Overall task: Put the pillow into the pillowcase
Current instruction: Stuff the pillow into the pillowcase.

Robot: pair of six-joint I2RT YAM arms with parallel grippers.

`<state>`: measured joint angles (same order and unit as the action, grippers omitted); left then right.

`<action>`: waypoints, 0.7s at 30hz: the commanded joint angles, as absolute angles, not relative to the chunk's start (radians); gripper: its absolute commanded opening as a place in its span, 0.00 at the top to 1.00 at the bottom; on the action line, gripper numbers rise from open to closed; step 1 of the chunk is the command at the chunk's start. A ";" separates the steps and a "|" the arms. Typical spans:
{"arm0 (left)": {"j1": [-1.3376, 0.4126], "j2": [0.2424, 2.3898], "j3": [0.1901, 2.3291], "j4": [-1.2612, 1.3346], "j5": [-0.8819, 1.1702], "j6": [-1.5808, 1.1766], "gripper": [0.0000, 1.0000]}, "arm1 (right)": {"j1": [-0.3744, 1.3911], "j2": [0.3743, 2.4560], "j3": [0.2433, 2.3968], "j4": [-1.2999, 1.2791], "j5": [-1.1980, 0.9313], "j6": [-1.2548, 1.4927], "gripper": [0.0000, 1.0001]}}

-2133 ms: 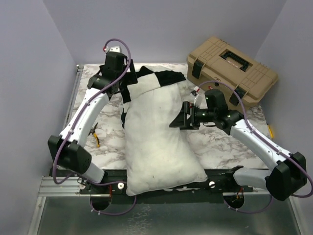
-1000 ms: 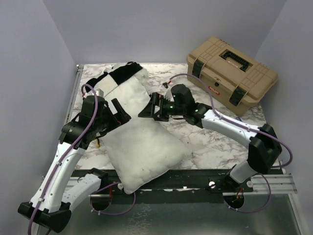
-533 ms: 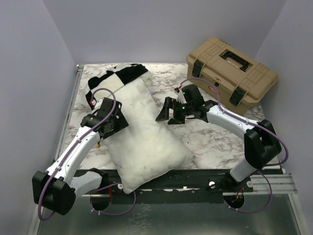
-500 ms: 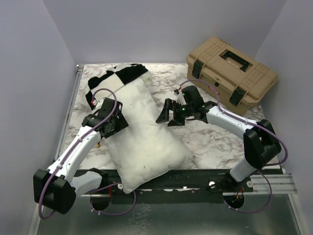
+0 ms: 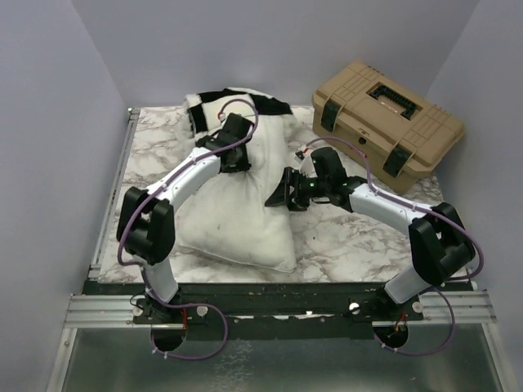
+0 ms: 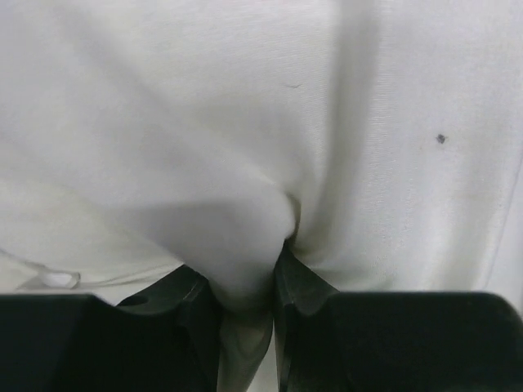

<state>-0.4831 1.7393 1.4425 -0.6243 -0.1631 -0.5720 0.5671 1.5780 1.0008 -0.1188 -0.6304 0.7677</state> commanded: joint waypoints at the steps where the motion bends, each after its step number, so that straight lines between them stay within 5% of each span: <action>1: -0.532 1.813 1.608 -0.459 -0.084 -0.445 0.74 | 0.639 1.563 0.943 0.105 -0.740 0.924 0.32; 5: -0.531 1.752 1.609 -0.521 -0.193 -0.361 0.68 | 0.779 1.690 1.050 0.213 -0.730 0.975 0.27; 9: -0.513 1.631 1.545 -0.606 -0.397 -0.308 0.30 | 0.875 1.771 1.206 0.170 -0.710 0.945 0.21; 12: -0.480 1.534 1.521 -0.656 -0.473 -0.271 0.14 | 0.867 1.709 1.214 0.054 -0.636 0.887 0.14; 21: -0.516 1.366 1.442 -0.670 -0.270 -0.311 0.06 | 0.567 1.358 1.132 -0.413 -0.491 0.650 0.04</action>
